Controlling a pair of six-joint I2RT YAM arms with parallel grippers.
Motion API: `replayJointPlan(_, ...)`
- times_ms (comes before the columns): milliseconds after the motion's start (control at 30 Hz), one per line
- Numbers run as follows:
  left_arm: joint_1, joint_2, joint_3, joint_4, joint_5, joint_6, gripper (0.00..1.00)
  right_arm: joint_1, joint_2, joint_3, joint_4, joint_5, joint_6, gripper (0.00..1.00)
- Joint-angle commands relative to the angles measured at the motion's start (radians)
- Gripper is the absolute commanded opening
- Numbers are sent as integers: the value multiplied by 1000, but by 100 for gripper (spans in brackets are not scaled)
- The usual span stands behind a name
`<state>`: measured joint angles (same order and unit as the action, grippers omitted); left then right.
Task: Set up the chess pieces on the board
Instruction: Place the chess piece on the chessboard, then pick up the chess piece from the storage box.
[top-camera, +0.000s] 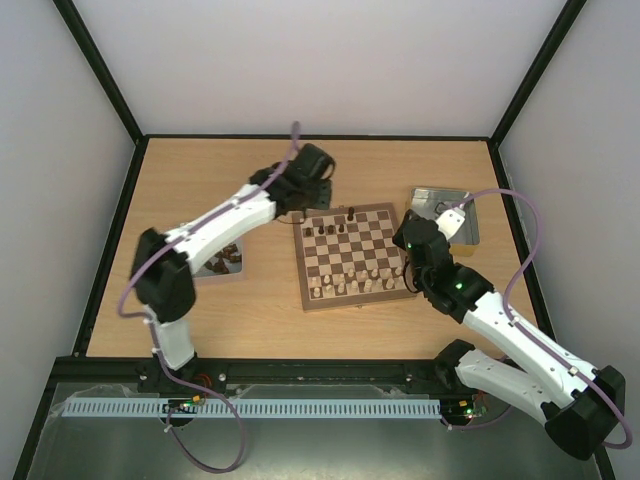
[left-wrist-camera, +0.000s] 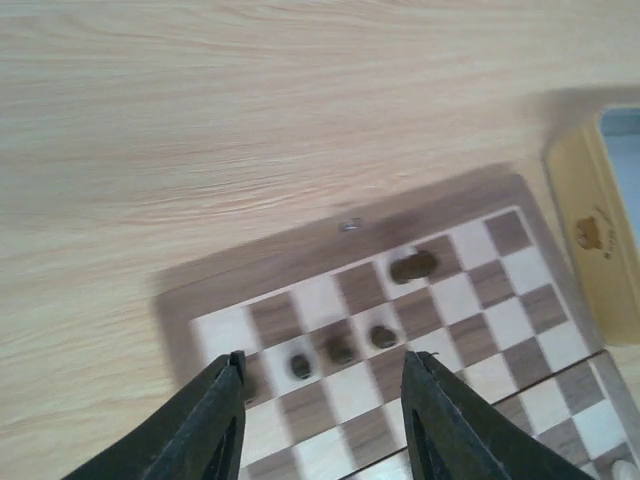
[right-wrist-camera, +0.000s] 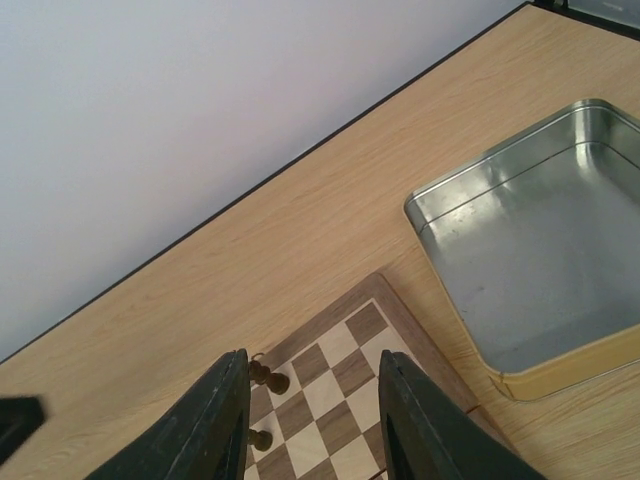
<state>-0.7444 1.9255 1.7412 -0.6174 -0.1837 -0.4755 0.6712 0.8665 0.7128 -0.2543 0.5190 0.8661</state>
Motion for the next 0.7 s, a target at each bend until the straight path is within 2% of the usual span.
replayJointPlan(0, 93, -200, -272, 50, -30, -84, 47, -4, 17, -15, 39, -6, 15, 35)
replayJointPlan(167, 258, -420, -574, 96, -18, -122, 52, -4, 50, -21, 68, -36, 8, 35)
replayJointPlan(333, 386, -551, -753, 120, 51, -112, 58, -4, 92, -21, 104, -67, 1, 36)
replayJointPlan(500, 460, -547, -837, 155, 128, -99, 59, -4, 133, -9, 121, -99, 2, 36)
replayJointPlan(667, 505, -487, -858, 189, 151, -92, 48, -4, 152, -6, 128, -111, 4, 36)
